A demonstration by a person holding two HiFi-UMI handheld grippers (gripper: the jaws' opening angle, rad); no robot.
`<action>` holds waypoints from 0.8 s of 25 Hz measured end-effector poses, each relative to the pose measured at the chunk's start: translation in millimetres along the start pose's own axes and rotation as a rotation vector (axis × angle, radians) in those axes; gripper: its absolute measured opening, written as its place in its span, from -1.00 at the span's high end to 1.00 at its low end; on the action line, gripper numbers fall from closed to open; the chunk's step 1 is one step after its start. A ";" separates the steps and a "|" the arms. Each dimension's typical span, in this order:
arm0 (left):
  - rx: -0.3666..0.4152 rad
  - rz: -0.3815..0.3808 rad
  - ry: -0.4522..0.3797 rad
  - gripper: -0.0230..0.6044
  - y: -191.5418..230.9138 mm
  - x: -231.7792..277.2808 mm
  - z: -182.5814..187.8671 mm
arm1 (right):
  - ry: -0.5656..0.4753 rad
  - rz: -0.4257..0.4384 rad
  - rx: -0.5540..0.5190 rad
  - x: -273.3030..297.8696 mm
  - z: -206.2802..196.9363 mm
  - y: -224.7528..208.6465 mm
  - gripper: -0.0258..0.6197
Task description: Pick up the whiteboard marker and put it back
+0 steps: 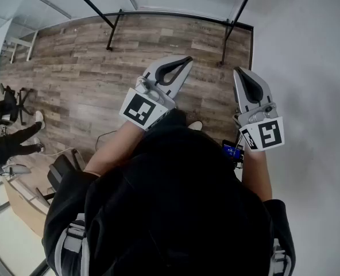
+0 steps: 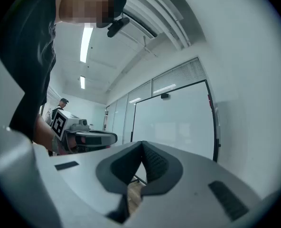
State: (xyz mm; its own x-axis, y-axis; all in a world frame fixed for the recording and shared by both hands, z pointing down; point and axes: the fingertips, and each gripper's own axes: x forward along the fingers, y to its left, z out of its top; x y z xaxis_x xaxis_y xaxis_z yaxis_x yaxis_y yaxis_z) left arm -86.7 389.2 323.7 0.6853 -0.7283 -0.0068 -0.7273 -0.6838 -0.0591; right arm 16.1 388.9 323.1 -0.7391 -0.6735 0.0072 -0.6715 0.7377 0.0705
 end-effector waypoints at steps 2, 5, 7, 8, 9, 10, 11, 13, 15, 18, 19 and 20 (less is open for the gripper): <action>-0.011 -0.002 -0.001 0.92 -0.8 -1.6 -3.2 | 0.000 0.005 -0.009 1.6 -1.1 2.7 0.94; -0.020 -0.003 0.004 0.92 0.4 -3.7 -7.6 | 0.005 0.008 -0.019 3.6 -2.9 4.7 0.94; -0.026 -0.007 0.006 0.92 0.5 -4.8 -8.6 | 0.012 0.002 -0.012 3.3 -4.3 4.4 0.94; -0.028 -0.009 0.006 0.92 0.3 -4.8 -8.2 | 0.012 -0.003 0.002 2.6 -4.5 3.3 0.94; -0.029 -0.010 0.005 0.92 0.2 -4.4 -7.5 | 0.008 -0.006 0.019 1.9 -4.2 2.0 0.94; -0.029 -0.010 0.005 0.92 0.2 -3.4 -6.7 | 0.005 -0.007 0.032 1.1 -3.4 1.1 0.94; -0.030 -0.011 0.005 0.92 0.0 -1.9 -6.2 | 0.005 -0.005 0.030 0.5 -2.4 0.9 0.94; -0.037 -0.015 0.008 0.92 -1.3 2.1 -6.0 | 0.013 -0.003 -0.003 -0.9 -1.0 1.3 0.94; -0.046 -0.019 0.006 0.92 -3.6 7.0 -4.6 | 0.012 -0.001 -0.008 -3.5 0.1 0.2 0.94; -0.045 -0.029 0.005 0.92 -9.0 12.2 -0.7 | 0.004 -0.003 0.013 -7.5 2.4 -1.7 0.94; -0.044 -0.030 0.006 0.92 -9.9 13.6 0.4 | 0.003 -0.005 0.013 -7.5 2.8 -2.6 0.94; -0.042 -0.032 0.006 0.92 -10.2 15.0 1.4 | 0.002 -0.006 0.013 -6.6 2.6 -3.9 0.94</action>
State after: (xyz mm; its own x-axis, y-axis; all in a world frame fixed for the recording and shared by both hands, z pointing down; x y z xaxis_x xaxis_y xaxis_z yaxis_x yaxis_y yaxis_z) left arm -69.0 385.4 322.8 0.7081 -0.7061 -0.0001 -0.7060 -0.7080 -0.0176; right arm 23.5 390.6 320.2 -0.7352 -0.6778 0.0087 -0.6763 0.7344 0.0574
